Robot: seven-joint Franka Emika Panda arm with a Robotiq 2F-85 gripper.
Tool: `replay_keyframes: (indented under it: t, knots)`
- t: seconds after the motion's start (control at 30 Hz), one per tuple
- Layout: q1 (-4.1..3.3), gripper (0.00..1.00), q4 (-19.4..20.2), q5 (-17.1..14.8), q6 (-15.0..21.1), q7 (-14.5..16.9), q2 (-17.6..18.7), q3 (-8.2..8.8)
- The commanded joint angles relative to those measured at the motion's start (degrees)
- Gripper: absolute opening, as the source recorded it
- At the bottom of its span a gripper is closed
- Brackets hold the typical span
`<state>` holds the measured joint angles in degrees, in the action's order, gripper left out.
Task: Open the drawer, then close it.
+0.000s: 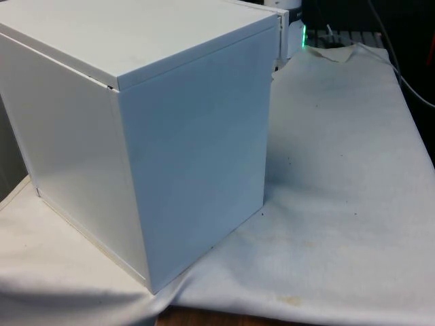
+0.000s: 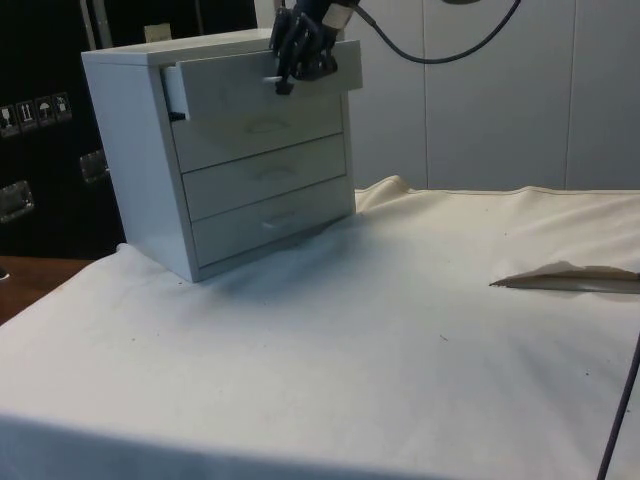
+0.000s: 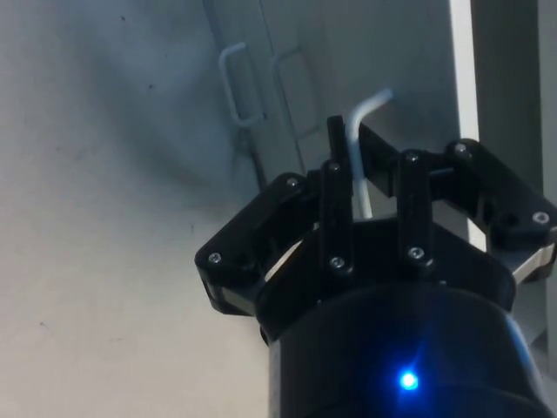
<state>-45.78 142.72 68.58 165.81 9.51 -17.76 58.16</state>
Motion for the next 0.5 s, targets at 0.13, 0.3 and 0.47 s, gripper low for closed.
replay_keyframes:
  t: [0.13,0.3,0.47]
  knots:
    - [2.29,0.00,1.9,2.6,-1.0,0.1,-3.4,-0.80]
    - [2.58,0.00,2.6,3.4,-1.1,-0.1,-4.4,-0.92]
    - [0.52,0.00,1.5,1.4,-0.5,0.6,-2.8,0.29]
